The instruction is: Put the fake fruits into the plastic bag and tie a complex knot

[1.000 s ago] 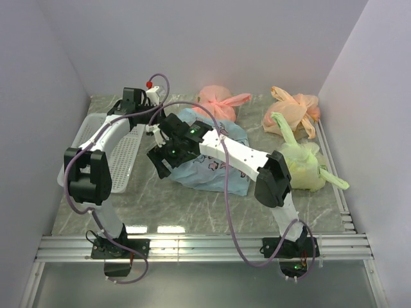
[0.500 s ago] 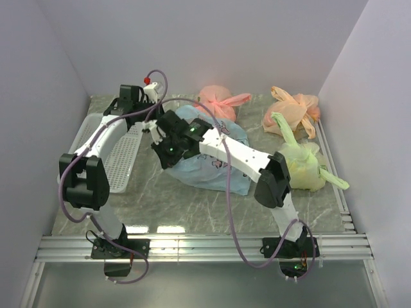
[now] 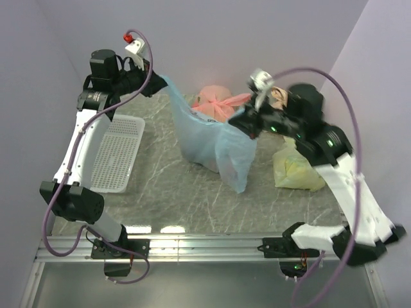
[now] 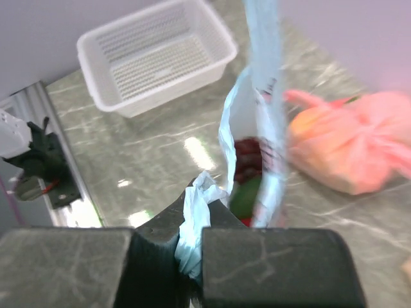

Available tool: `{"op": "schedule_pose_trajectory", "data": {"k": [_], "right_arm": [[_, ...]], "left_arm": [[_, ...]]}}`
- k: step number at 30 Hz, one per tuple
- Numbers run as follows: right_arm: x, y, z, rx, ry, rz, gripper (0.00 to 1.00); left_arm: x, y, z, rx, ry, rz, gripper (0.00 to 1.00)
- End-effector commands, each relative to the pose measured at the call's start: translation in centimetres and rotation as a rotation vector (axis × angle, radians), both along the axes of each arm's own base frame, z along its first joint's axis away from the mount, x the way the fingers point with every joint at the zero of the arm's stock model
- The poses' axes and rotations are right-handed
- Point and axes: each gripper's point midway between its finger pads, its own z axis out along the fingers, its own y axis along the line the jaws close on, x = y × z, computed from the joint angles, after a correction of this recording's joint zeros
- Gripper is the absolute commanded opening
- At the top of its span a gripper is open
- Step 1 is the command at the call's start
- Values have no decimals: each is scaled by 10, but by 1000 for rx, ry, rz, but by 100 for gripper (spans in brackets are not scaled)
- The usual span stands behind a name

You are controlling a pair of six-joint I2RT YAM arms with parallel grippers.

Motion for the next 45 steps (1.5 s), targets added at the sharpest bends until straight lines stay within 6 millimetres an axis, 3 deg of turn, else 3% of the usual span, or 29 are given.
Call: {"op": "schedule_pose_trajectory", "data": {"k": [1,3,4,5,6,7,8,9,10,11,12,14,15,16,17,19,20,26,29,30,36,41,45], "right_arm": [[-16,-28,8,18,-164,7,0],[-12,-50,5,12,-217,-61,0],[-16,-62,-4,-2,-226,-95,0],[-11,-72,-9,-8,-231,-139,0],[-7,-77,-11,4,-242,-168,0],[-3,-83,-28,-4,-217,-195,0],[1,-86,-35,11,-190,-223,0],[11,-90,-37,27,-191,-258,0],[18,-92,-54,19,-153,-278,0],[24,-94,-59,33,-132,-299,0],[39,-99,-68,30,-113,-333,0],[54,-105,-90,30,-54,-362,0],[70,-113,-105,23,-13,-397,0],[77,-116,-116,24,22,-408,0],[82,-116,-123,36,51,-404,0],[99,-119,-150,25,136,-423,0],[108,-117,-166,17,177,-416,0],[136,-110,-212,6,281,-397,0],[145,-103,-241,6,370,-390,0],[148,-103,-259,-8,415,-392,0],[147,-99,-313,-59,530,-381,0],[147,-95,-331,-82,573,-367,0],[152,-93,-320,-89,548,-342,0]], "left_arm": [[-14,1,61,-55,-106,20,0],[-21,7,73,-64,-109,58,0],[-21,13,68,-55,-80,106,0],[-32,17,75,-55,-91,120,0],[-35,20,58,-27,-61,131,0],[-39,25,48,-9,-45,160,0],[-52,31,48,4,-60,177,0],[-55,34,17,48,-13,186,0],[-60,38,5,79,-6,191,0],[-74,42,-2,109,-9,193,0],[-78,46,-35,169,28,186,0],[-98,53,-56,216,34,177,0],[-106,56,-94,269,83,156,0],[-111,59,-111,295,99,157,0],[-121,64,-143,350,133,155,0],[-130,70,-173,402,167,155,0],[-133,76,-201,446,203,161,0],[-149,88,-269,539,315,149,0],[-157,91,-292,591,337,124,0],[-158,93,-297,610,339,121,0],[-161,93,-327,691,396,73,0],[-156,93,-347,742,441,45,0],[-152,87,-344,739,447,10,0]]}}
